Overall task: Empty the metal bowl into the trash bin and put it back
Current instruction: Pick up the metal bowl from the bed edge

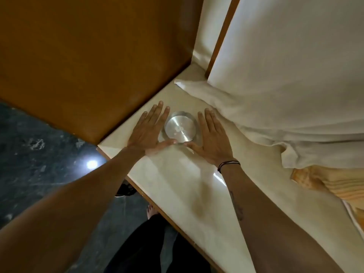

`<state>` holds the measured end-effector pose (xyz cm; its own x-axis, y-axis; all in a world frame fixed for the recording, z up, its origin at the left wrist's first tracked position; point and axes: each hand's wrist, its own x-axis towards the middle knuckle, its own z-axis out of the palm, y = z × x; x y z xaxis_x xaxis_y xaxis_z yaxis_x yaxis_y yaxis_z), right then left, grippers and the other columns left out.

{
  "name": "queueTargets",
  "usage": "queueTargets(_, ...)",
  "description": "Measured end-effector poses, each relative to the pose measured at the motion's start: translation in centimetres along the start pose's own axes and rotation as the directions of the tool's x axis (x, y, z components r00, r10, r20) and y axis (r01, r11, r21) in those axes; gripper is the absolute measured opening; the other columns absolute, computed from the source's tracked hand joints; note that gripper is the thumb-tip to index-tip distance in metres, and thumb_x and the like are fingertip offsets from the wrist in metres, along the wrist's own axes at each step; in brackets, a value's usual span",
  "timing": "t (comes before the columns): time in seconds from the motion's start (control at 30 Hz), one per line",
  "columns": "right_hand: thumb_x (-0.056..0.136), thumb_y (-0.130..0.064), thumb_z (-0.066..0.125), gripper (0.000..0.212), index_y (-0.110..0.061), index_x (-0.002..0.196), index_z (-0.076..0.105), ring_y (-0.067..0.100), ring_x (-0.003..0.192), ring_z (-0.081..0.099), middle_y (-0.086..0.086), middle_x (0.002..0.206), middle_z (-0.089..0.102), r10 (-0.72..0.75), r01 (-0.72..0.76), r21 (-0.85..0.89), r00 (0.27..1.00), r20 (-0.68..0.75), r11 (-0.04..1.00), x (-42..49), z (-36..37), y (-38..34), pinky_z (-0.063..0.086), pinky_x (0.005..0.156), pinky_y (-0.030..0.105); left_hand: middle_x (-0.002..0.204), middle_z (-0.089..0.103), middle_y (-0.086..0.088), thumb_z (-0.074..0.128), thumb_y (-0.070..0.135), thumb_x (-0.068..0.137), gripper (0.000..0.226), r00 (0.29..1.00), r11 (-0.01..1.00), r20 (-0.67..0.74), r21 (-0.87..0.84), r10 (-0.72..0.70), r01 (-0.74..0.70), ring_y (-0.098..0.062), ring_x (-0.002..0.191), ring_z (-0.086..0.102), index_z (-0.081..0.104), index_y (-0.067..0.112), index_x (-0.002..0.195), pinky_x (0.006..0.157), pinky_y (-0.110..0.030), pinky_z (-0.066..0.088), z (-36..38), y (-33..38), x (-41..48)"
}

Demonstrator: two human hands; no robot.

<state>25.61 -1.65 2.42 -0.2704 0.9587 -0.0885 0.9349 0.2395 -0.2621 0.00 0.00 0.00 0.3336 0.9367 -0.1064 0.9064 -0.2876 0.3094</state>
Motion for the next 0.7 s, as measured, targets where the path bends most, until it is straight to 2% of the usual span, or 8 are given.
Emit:
queueTargets(0.1, 0.081, -0.101, 0.034, 0.135, -0.001, 0.170, 0.021, 0.038, 0.169, 0.019, 0.025, 0.179, 0.022, 0.020, -0.022, 0.030, 0.998, 0.062, 0.999, 0.3, 1.1, 0.2, 0.023, 0.137, 0.050, 0.185, -0.008, -0.006, 0.040, 0.095, 0.085, 0.126, 0.998, 0.998, 0.059, -0.056, 0.026, -0.022, -0.023, 0.171, -0.002, -0.006, 0.019, 0.174, 0.139, -0.047, 0.011, 0.8, -0.9, 0.2)
queueTargets(0.3, 0.085, -0.083, 0.069, 0.131, -0.005, 0.172, 0.012, 0.028, 0.171, 0.012, 0.013, 0.183, 0.018, 0.040, -0.057, 0.174, 0.994, 0.102, 0.983, 0.9, 2.5, 0.0, 0.020, 0.137, 0.041, 0.185, -0.002, 0.000, 0.052, 0.092, 0.083, 0.131, 0.997, 0.993, 0.071, -0.117, 0.039, -0.030, -0.015, 0.171, -0.005, -0.007, 0.017, 0.174, 0.139, -0.041, 0.005, 1.3, -1.2, 0.7)
queueTargets(0.4, 0.087, -0.079, 0.071, 0.128, -0.009, 0.174, 0.008, 0.022, 0.171, 0.011, 0.006, 0.184, 0.016, 0.064, -0.086, 0.216, 0.992, 0.109, 0.973, 0.9, 2.8, -0.2, 0.021, 0.134, 0.035, 0.185, 0.008, -0.004, 0.063, 0.084, 0.084, 0.127, 0.998, 0.988, 0.055, -0.157, 0.012, -0.003, -0.017, 0.170, 0.002, 0.003, 0.020, 0.175, 0.139, -0.038, 0.002, 1.2, -0.6, 0.7)
queueTargets(0.53, 0.086, -0.083, 0.063, 0.126, -0.010, 0.173, 0.008, 0.024, 0.171, 0.015, 0.009, 0.183, 0.017, 0.079, -0.107, 0.255, 0.990, 0.117, 0.961, 0.8, 2.9, -0.2, 0.031, 0.132, 0.042, 0.183, 0.013, -0.009, 0.074, 0.075, 0.084, 0.119, 0.997, 0.981, 0.059, -0.189, -0.040, 0.050, -0.026, 0.170, 0.012, 0.013, 0.026, 0.174, 0.126, -0.027, 0.002, 0.9, -0.1, 0.7)
queueTargets(0.6, 0.083, -0.085, 0.061, 0.128, -0.010, 0.173, 0.009, 0.026, 0.170, 0.019, 0.010, 0.182, 0.019, 0.085, -0.117, 0.276, 0.989, 0.124, 0.954, 0.7, 2.7, -0.5, 0.038, 0.129, 0.045, 0.184, 0.012, -0.008, 0.072, 0.075, 0.085, 0.118, 0.997, 0.979, 0.071, -0.200, -0.030, 0.044, -0.026, 0.170, 0.011, 0.012, 0.027, 0.174, 0.128, -0.029, 0.003, 1.1, -0.5, 0.7)
queueTargets(0.7, 0.086, -0.075, 0.073, 0.125, -0.010, 0.173, 0.011, 0.026, 0.168, 0.024, 0.009, 0.182, 0.022, 0.099, -0.134, 0.296, 0.987, 0.130, 0.946, 0.6, 2.6, -0.8, 0.045, 0.125, 0.049, 0.184, 0.012, -0.007, 0.066, 0.079, 0.086, 0.117, 0.995, 0.977, 0.097, -0.210, -0.010, 0.031, -0.027, 0.171, 0.010, 0.009, 0.029, 0.174, 0.134, -0.036, 0.008, 1.3, -1.0, 0.7)
